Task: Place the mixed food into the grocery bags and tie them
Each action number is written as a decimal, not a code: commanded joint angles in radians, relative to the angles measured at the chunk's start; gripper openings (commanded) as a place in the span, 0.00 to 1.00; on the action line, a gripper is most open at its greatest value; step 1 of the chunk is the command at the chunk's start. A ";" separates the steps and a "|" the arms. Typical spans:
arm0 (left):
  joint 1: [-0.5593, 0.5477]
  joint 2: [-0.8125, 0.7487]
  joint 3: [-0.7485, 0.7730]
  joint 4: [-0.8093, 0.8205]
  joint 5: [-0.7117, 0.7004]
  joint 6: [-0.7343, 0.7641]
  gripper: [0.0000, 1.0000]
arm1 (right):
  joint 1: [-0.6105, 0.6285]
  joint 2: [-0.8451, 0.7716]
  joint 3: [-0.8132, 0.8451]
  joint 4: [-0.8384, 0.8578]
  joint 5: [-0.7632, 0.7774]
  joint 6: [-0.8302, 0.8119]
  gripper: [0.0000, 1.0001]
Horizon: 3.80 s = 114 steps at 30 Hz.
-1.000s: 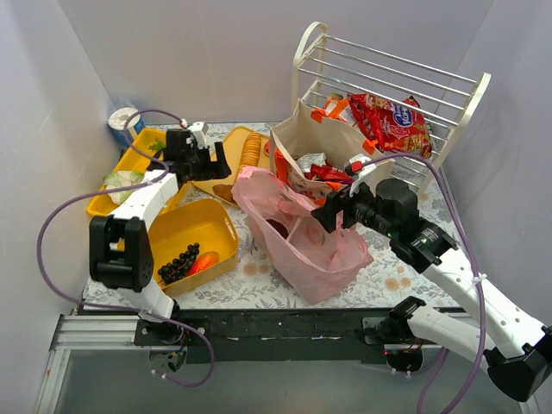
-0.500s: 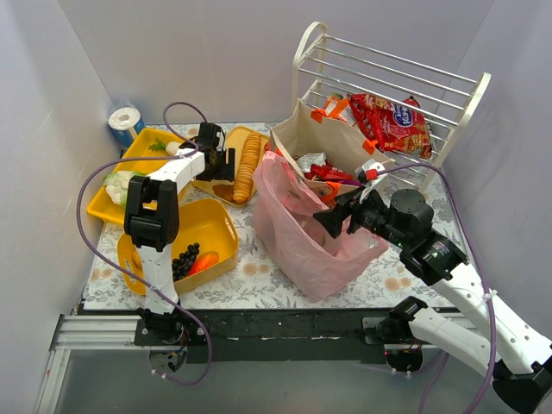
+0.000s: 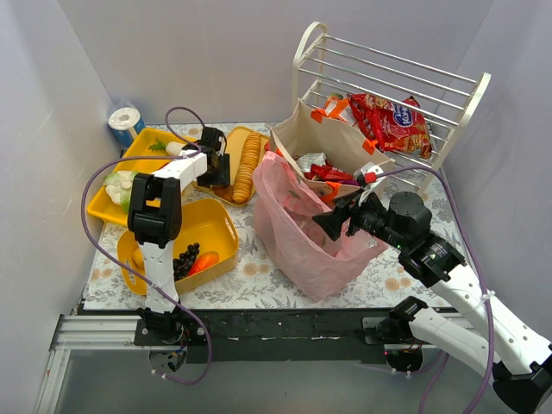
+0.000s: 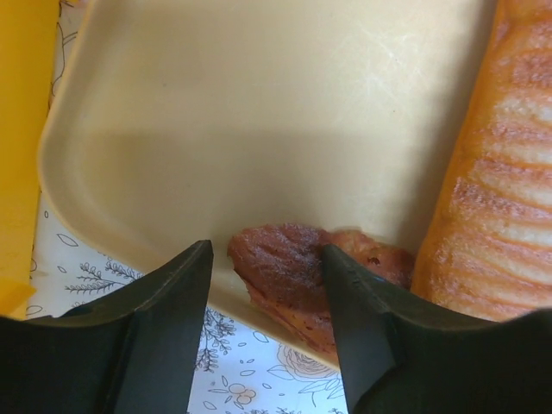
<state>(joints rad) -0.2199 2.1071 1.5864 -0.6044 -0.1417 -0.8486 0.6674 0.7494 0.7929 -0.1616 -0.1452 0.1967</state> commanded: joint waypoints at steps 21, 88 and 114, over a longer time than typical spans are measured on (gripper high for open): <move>-0.001 -0.266 0.021 0.049 0.096 -0.020 0.00 | -0.005 0.010 -0.004 0.040 0.012 0.020 0.83; -0.664 -0.812 -0.237 0.288 0.205 0.244 0.98 | -0.005 -0.047 0.035 -0.153 0.454 0.092 0.88; 0.531 -0.328 -0.066 0.180 -0.335 -0.353 0.98 | -0.005 0.024 0.022 -0.090 0.299 0.099 0.88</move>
<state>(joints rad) 0.3019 1.7950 1.4860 -0.4179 -0.3012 -1.1847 0.6670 0.7647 0.8028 -0.2878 0.1848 0.2897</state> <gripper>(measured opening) 0.982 0.883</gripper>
